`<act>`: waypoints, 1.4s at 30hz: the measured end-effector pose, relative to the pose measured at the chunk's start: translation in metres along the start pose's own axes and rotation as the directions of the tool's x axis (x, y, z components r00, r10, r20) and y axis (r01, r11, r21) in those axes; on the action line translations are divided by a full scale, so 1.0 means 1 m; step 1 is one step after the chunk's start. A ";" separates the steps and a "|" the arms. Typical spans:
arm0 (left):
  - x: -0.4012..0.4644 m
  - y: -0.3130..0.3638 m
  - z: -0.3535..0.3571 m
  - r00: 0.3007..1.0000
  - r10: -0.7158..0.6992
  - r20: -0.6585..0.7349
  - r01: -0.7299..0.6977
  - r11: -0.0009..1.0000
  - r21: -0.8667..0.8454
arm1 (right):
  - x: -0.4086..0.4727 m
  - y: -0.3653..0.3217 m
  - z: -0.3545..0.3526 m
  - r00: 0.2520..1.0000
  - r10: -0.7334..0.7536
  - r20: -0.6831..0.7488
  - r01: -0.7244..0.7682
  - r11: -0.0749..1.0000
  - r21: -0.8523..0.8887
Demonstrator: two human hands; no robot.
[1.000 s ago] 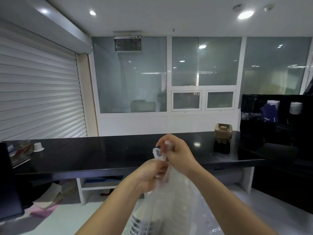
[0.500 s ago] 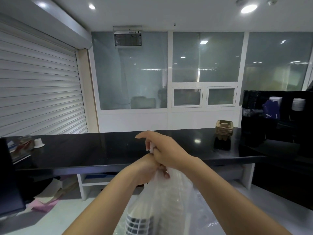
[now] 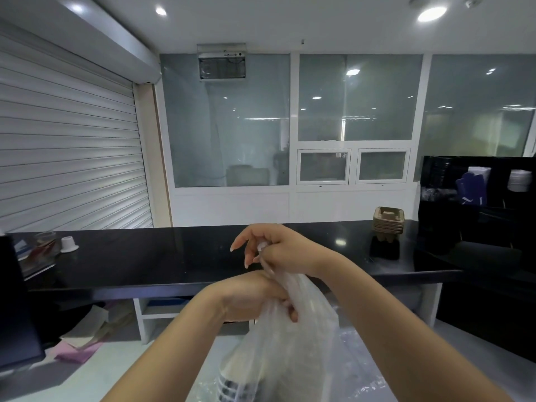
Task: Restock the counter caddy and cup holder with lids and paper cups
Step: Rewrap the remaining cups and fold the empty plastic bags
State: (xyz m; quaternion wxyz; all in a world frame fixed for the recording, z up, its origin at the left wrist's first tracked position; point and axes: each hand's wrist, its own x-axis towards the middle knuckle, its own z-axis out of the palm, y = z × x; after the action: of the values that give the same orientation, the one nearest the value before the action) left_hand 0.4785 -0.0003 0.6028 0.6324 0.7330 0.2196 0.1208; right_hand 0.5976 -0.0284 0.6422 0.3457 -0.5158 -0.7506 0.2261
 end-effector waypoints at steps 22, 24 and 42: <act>0.016 -0.006 0.002 0.870 -0.146 -0.471 -0.069 0.909 -0.411 | -0.033 0.046 -0.008 0.959 0.226 -0.169 -0.196 0.965 0.176; 0.013 -0.009 0.000 0.878 -0.129 -0.460 -0.083 0.907 -0.413 | -0.038 0.045 -0.008 0.945 0.171 -0.279 -0.139 0.982 0.128; -0.012 -0.014 -0.012 0.983 0.085 -0.163 -0.156 0.855 -0.494 | -0.060 0.025 0.021 0.745 0.154 -0.649 0.048 0.958 0.283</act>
State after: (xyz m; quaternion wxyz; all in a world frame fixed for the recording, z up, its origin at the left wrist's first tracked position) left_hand 0.4598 0.0061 0.5922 0.7770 0.5443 0.1761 0.2628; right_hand 0.6108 -0.0744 0.5937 0.6529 -0.5293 -0.5229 0.1417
